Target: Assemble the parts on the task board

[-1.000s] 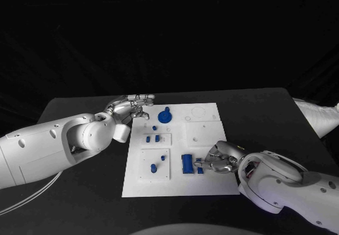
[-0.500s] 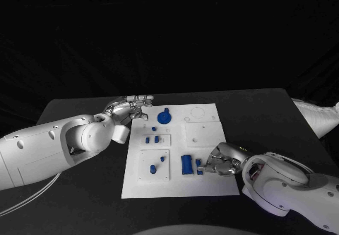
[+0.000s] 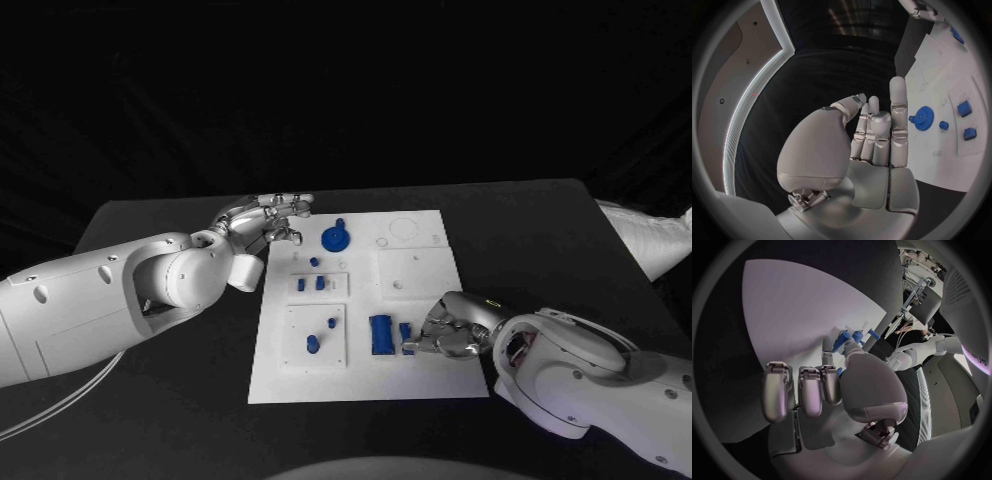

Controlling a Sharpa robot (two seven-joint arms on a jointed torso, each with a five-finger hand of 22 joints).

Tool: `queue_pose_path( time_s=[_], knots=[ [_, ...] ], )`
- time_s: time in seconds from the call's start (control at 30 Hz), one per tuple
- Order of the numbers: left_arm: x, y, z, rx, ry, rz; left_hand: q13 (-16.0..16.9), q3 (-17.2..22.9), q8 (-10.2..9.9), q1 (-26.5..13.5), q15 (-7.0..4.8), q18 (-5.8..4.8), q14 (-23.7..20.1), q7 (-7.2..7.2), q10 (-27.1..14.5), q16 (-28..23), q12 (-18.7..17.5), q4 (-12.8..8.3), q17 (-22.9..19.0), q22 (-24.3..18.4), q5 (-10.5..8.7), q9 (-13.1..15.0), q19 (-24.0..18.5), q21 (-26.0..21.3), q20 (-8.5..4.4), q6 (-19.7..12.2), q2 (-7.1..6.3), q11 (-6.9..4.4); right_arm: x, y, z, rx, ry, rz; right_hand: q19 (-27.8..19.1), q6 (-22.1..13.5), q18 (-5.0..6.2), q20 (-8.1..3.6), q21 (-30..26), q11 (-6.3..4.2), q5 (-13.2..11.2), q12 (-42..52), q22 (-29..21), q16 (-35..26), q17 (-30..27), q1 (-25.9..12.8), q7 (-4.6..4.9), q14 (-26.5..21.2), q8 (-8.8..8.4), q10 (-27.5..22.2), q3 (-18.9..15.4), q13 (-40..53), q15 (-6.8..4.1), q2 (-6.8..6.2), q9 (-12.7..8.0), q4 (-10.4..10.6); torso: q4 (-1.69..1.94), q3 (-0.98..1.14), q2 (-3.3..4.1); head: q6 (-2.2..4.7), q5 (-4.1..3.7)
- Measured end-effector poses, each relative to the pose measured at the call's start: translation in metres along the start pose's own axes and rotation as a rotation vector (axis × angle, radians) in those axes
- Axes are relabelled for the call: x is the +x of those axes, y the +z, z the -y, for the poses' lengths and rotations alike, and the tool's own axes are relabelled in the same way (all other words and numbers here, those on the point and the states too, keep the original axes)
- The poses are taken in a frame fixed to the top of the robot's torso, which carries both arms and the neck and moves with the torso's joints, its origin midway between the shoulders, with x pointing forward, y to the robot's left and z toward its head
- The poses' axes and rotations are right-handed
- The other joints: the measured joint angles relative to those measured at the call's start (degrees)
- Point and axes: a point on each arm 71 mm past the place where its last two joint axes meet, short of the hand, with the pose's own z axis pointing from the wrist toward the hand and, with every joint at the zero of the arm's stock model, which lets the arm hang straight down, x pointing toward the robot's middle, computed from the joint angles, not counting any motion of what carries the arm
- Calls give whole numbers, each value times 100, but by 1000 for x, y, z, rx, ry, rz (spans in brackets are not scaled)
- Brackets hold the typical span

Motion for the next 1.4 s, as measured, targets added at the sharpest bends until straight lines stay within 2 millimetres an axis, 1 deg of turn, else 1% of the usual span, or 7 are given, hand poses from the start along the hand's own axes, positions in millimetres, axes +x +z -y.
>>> queue_pose_path(
  time_s=[0.67,0.8,1.03,1.17,1.2,1.3,1.4],
  knots=[
    [-1,0,0,-2,0,1,1,0,0,0,0,0,0,0,0,0,31,0,1,-1,0,0,0,0,0,0,0,0,0,3,0,-10,-21,7,0,-24,0,0,0,0,12,0,-1,0,-1,27,-17,0,-1,0,-359,-1,0,134,40,90,0,4,-1,13,5],
    [-1,1,0,-2,1,3,1,0,0,0,0,1,0,0,0,0,31,0,1,-1,0,0,0,0,0,0,0,0,-3,1,2,-36,9,8,0,-173,0,0,-20,0,-124,-46,-2,0,-1,29,37,0,-20,0,-495,-1,1,131,30,74,-2,3,-7,37,15],
    [-1,6,-2,-2,2,6,-8,0,0,0,21,0,-21,0,-21,0,31,0,-30,-1,0,0,-14,28,14,0,0,21,-38,18,19,-122,175,36,-33,-744,0,117,-340,242,-111,-713,-172,-207,-2,516,334,0,-482,7,-665,12,167,173,-165,-136,-3,-13,-54,129,5],
    [-2,11,-3,0,5,13,-24,-4,35,-79,27,0,-103,0,-40,-70,31,4,-152,3,0,0,-40,28,26,0,13,21,-64,32,34,-162,358,86,-455,-1014,208,244,-1106,388,67,-2027,-1121,-789,-66,775,456,1,-680,-504,-676,54,274,226,-264,-398,-28,-42,-125,191,-13],
    [-3,12,-4,1,6,16,-37,-24,67,-100,32,0,-210,-1,-66,-163,31,25,-312,1,0,0,-99,23,32,-1,-10,21,-69,35,37,-171,403,100,-604,-1063,279,271,-1377,412,70,-2507,-1427,-998,-231,926,489,1,-722,-714,-685,-213,313,375,-289,-461,-37,-48,-146,205,-17],
    [-6,16,-5,8,8,31,-88,-40,176,-128,28,0,-612,-46,-80,-560,31,40,-988,-37,0,9,-280,-90,47,43,5,17,-85,49,46,-197,557,158,-884,-1137,313,337,-1933,472,101,-3153,-2044,-1417,-656,1154,542,-33,-782,-1090,-685,-536,364,453,-342,-644,-73,-73,-219,249,-20],
    [-9,20,-6,22,8,48,-189,-57,212,-130,31,0,-939,-69,-29,-961,-53,57,-1503,-105,0,12,-467,-219,52,116,7,-29,-94,59,53,-210,670,206,-1257,-1237,520,384,-2629,528,101,-4048,-2800,-1935,-1215,1272,590,-276,-872,-1599,-677,-1115,429,547,-420,-764,-101,-93,-276,303,-20]
  ],
)
